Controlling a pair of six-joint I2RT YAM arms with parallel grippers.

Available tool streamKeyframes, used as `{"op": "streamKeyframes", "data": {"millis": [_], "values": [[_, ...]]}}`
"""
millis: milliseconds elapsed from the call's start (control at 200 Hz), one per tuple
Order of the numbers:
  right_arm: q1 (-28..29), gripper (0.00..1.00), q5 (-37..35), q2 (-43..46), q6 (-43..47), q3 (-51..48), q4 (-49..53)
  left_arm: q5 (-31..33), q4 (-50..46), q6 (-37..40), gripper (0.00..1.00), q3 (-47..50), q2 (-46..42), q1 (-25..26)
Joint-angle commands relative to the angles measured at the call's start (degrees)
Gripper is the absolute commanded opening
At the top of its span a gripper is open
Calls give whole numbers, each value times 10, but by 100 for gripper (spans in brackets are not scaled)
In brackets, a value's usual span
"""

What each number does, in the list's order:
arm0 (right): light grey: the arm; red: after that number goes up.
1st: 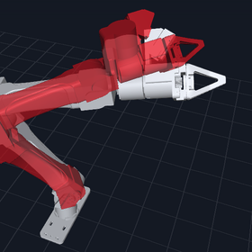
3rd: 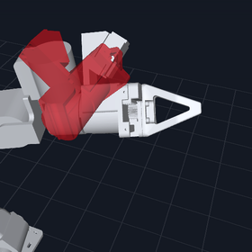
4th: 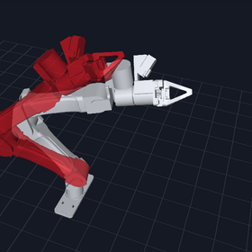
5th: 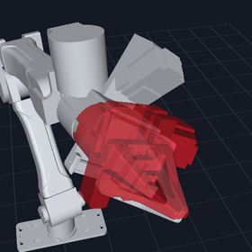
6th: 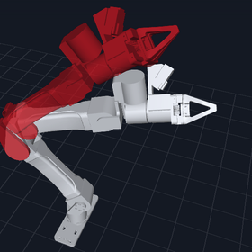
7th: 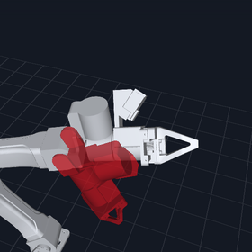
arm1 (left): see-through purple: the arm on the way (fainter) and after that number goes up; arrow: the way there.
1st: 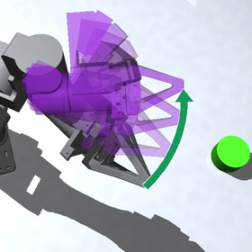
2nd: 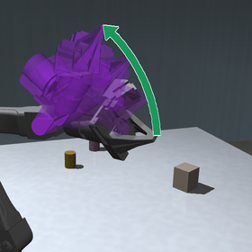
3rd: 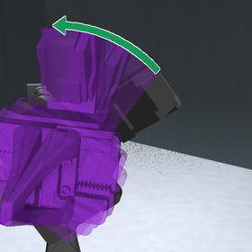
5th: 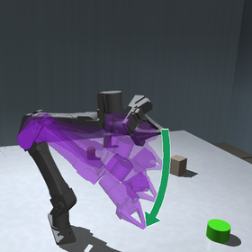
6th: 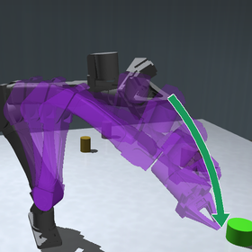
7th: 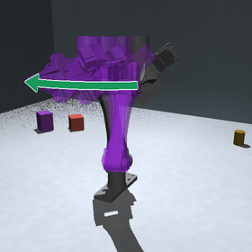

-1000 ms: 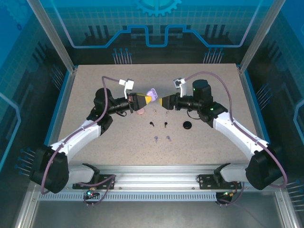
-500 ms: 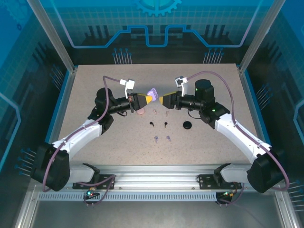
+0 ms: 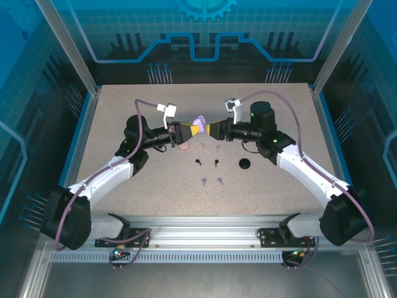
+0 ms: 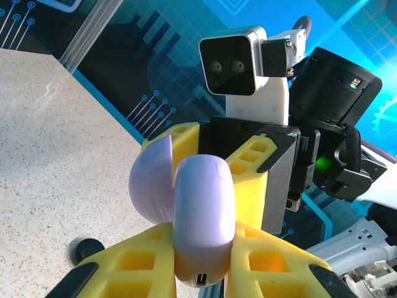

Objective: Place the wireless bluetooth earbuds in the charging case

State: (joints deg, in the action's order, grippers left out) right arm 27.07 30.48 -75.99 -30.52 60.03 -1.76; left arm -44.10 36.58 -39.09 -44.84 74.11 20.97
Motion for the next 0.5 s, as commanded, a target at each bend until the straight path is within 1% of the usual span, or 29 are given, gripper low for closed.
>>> {"op": "streamKeyframes", "data": {"millis": [0,175,250,405,495], "values": [[6,46,4,-15,-4,28,-9,-17,24,-7,0,1,-3,6],[12,44,7,-25,-1,41,-2,-17,24,-7,0,1,-1,7],[15,42,9,-29,1,45,2,-17,25,-7,0,0,0,8],[19,34,10,-33,3,45,5,-14,27,-8,0,-1,0,9],[20,27,10,-32,4,41,4,-13,28,-9,0,-2,1,10]]}}
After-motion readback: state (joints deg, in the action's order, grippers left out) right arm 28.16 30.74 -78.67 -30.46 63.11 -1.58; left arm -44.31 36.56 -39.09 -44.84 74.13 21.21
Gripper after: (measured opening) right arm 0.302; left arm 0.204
